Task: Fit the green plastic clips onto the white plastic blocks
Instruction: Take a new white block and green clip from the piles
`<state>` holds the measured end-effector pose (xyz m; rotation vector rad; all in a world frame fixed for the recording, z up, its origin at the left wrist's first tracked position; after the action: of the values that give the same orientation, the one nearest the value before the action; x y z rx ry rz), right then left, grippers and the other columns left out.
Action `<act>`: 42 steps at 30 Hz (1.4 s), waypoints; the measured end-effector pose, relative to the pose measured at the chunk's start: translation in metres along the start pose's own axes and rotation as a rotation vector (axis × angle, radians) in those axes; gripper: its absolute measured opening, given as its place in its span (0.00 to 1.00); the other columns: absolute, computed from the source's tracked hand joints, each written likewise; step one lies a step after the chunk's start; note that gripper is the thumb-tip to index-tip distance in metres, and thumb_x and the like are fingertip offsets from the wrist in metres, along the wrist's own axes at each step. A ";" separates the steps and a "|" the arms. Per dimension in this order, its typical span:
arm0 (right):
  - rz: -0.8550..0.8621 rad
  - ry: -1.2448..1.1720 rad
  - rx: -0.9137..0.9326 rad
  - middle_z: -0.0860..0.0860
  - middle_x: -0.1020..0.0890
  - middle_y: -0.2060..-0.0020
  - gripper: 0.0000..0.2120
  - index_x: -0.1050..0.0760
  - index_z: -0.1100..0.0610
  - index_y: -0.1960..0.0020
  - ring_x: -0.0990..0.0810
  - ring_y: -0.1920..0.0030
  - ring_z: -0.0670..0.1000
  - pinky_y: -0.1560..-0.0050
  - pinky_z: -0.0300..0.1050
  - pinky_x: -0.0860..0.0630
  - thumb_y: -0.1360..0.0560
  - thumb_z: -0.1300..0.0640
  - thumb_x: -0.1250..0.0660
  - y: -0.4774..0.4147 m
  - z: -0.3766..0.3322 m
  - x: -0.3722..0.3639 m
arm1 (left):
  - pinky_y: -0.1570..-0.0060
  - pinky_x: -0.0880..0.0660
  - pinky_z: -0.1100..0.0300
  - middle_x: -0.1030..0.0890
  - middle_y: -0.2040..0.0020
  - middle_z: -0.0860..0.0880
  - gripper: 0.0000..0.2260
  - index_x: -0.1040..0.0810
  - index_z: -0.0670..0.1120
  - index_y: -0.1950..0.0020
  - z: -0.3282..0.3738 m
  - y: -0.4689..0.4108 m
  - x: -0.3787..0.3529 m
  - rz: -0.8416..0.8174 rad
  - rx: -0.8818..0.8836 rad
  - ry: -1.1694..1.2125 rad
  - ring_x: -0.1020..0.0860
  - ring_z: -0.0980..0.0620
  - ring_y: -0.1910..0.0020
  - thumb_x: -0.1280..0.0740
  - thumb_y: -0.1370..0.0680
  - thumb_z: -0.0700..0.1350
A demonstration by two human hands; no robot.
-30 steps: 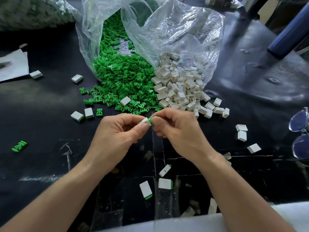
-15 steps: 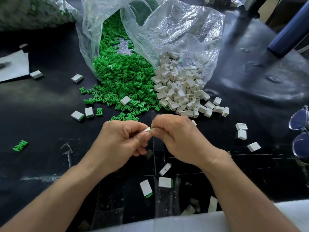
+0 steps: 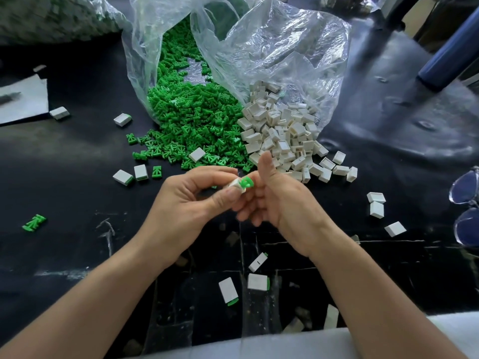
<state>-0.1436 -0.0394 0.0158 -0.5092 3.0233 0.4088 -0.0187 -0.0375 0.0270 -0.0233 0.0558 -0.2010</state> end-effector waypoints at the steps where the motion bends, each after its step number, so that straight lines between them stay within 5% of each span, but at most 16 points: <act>1: -0.066 -0.065 -0.036 0.49 0.19 0.68 0.29 0.22 0.56 0.60 0.22 0.68 0.47 0.70 0.37 0.30 0.33 0.34 0.49 0.000 0.002 -0.006 | 0.54 0.22 0.63 0.17 0.50 0.44 0.08 0.18 0.43 0.58 0.000 0.000 -0.002 -0.024 0.002 0.027 0.19 0.51 0.54 0.31 0.35 0.43; 5: -0.251 -0.267 -0.120 0.51 0.20 0.65 0.29 0.24 0.58 0.54 0.23 0.68 0.46 0.70 0.36 0.29 0.32 0.35 0.49 0.003 0.003 -0.025 | 0.69 0.24 0.62 0.21 0.60 0.32 0.08 0.17 0.41 0.57 0.005 0.003 -0.007 -0.077 0.018 0.130 0.27 0.45 0.68 0.32 0.34 0.41; 9: -0.234 -0.282 -0.096 0.51 0.23 0.69 0.24 0.24 0.55 0.60 0.27 0.70 0.45 0.70 0.35 0.30 0.31 0.37 0.47 0.004 0.002 -0.024 | 0.72 0.24 0.57 0.26 0.71 0.40 0.11 0.20 0.37 0.52 0.004 0.003 -0.008 -0.102 0.010 0.140 0.27 0.48 0.75 0.33 0.32 0.40; 15: -0.138 -0.103 -0.105 0.45 0.28 0.74 0.25 0.29 0.57 0.62 0.32 0.72 0.44 0.70 0.36 0.33 0.34 0.35 0.46 0.004 0.010 -0.022 | 0.72 0.24 0.58 0.25 0.70 0.36 0.09 0.21 0.37 0.52 0.005 0.004 -0.011 -0.163 -0.050 0.126 0.24 0.45 0.75 0.35 0.30 0.36; 22: -0.059 -0.063 -0.077 0.47 0.33 0.72 0.21 0.33 0.57 0.62 0.36 0.71 0.44 0.70 0.37 0.38 0.35 0.37 0.45 0.006 0.010 -0.024 | 0.71 0.23 0.62 0.17 0.60 0.48 0.07 0.17 0.41 0.58 -0.001 0.004 -0.009 -0.098 -0.008 0.101 0.21 0.51 0.74 0.33 0.34 0.37; 27: -0.100 -0.105 -0.098 0.49 0.31 0.71 0.24 0.30 0.60 0.54 0.35 0.71 0.45 0.70 0.38 0.38 0.27 0.39 0.48 0.004 0.007 -0.022 | 0.71 0.24 0.60 0.24 0.72 0.43 0.09 0.19 0.37 0.53 -0.001 0.003 -0.009 -0.112 -0.011 0.123 0.24 0.48 0.74 0.34 0.31 0.37; 31: -0.115 -0.146 -0.115 0.48 0.30 0.72 0.18 0.32 0.58 0.59 0.34 0.72 0.45 0.71 0.37 0.38 0.20 0.47 0.50 0.003 0.006 -0.020 | 0.67 0.24 0.59 0.22 0.70 0.43 0.08 0.17 0.40 0.52 -0.003 0.002 -0.004 -0.107 0.023 0.121 0.23 0.46 0.71 0.30 0.30 0.37; 42: -0.131 -0.045 -0.045 0.47 0.28 0.71 0.21 0.30 0.58 0.60 0.32 0.72 0.43 0.71 0.36 0.36 0.31 0.40 0.46 0.004 0.006 -0.021 | 0.68 0.24 0.56 0.23 0.71 0.40 0.11 0.16 0.41 0.53 -0.003 0.002 -0.003 -0.107 0.085 0.160 0.23 0.44 0.71 0.36 0.30 0.37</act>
<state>-0.1247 -0.0280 0.0131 -0.6874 2.9227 0.4748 -0.0211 -0.0355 0.0244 0.0747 0.2061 -0.3114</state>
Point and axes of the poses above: each hand's wrist, its own y-axis away from the middle knuckle, its own x-axis out of the back of the hand, z = x × y, the point moved 5 cm from there along -y, towards the middle knuckle
